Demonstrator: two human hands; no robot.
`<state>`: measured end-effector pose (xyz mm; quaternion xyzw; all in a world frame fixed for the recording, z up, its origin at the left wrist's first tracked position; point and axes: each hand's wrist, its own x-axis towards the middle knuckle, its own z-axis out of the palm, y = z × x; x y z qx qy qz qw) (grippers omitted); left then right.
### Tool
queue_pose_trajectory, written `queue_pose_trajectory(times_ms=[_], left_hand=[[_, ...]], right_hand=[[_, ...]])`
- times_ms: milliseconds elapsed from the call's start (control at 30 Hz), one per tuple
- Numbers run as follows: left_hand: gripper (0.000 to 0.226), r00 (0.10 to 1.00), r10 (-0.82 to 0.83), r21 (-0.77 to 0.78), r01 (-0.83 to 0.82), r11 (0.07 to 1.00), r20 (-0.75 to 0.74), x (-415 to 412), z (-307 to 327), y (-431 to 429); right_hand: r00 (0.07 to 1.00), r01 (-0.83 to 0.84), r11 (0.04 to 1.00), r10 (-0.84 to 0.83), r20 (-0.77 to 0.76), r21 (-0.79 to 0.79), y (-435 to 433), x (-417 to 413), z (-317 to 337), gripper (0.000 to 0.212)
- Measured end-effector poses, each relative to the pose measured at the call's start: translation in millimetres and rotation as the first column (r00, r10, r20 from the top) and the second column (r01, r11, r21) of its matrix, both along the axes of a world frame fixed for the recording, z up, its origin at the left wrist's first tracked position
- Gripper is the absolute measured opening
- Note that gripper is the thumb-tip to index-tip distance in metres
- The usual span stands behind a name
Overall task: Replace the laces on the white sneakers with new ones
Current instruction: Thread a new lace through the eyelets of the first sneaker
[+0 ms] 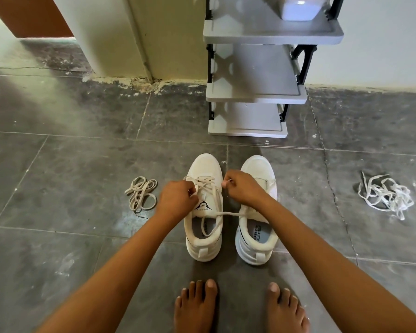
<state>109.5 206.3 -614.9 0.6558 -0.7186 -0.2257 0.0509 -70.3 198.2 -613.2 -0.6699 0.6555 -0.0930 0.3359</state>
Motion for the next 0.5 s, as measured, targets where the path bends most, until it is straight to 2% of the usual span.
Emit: queue_pose_trajectory(times_ms=[67,100,133,167,200,233,267,300,333,367,433,467,500], left_hand=[[0.011,1.0,0.014,0.002,-0.014,1.0,0.001,0.5,-0.7,1.6],[0.011,1.0,0.019,0.007,-0.019,1.0,-0.005,0.9,-1.0,2.0],[0.01,1.0,0.022,0.008,-0.022,1.0,-0.009,1.4,-1.0,1.9],[0.009,1.0,0.023,0.008,-0.023,1.0,-0.011,1.7,-0.6,1.9],[0.009,1.0,0.022,0.008,-0.021,1.0,-0.011,1.9,0.1,1.9],[0.009,1.0,0.025,0.01,-0.024,1.0,-0.014,1.7,1.0,3.2],[0.008,1.0,0.024,0.012,-0.024,1.0,-0.015,1.1,1.7,2.8],[0.007,1.0,0.023,0.015,-0.022,1.0,-0.013,0.3,2.6,3.3],[0.007,1.0,0.021,0.02,-0.02,1.0,-0.008,-0.4,3.1,3.4],[0.006,1.0,0.022,0.023,-0.022,0.999,-0.007,-0.6,2.9,3.5],[0.008,0.999,0.031,0.019,-0.031,0.999,-0.014,-0.4,2.4,3.0],[0.01,0.999,0.036,0.016,-0.036,0.999,-0.015,0.0,2.2,3.5],[0.011,0.999,0.039,0.014,-0.039,0.999,-0.018,0.0,2.2,3.5]], right_hand=[[0.987,0.115,0.993,-0.111,0.12,-0.028,-3.6,-2.1,16.3,0.013],[0.926,0.224,0.975,-0.215,0.311,0.006,-5.7,-5.8,29.6,0.019],[0.747,0.309,0.944,-0.315,0.586,0.113,-8.7,-10.9,47.0,0.027],[0.426,0.312,0.921,-0.357,0.831,0.236,-11.8,-18.8,66.0,0.035],[0.081,0.258,0.918,-0.332,0.94,0.302,-14.8,-28.5,83.7,0.04],[-0.143,0.213,0.927,-0.284,0.948,0.309,-17.3,-36.9,99.7,0.039],[-0.236,0.204,0.932,-0.249,0.939,0.299,-20.4,-42.4,111.6,0.034],[-0.224,0.224,0.928,-0.249,0.942,0.298,-23.2,-45.0,117.6,0.03],[-0.141,0.261,0.913,-0.285,0.948,0.313,-25.0,-44.2,117.1,0.028],[0.006,0.309,0.897,-0.335,0.942,0.316,-24.7,-40.0,111.7,0.027],[0.45,0.385,0.899,-0.382,0.807,0.211,-18.4,-24.5,89.7,0.026],[0.658,0.382,0.915,-0.368,0.657,0.13,-14.5,-15.2,74.5,0.024],[0.807,0.347,0.937,-0.322,0.495,0.042,-10.7,-7.4,57.8,0.021]])
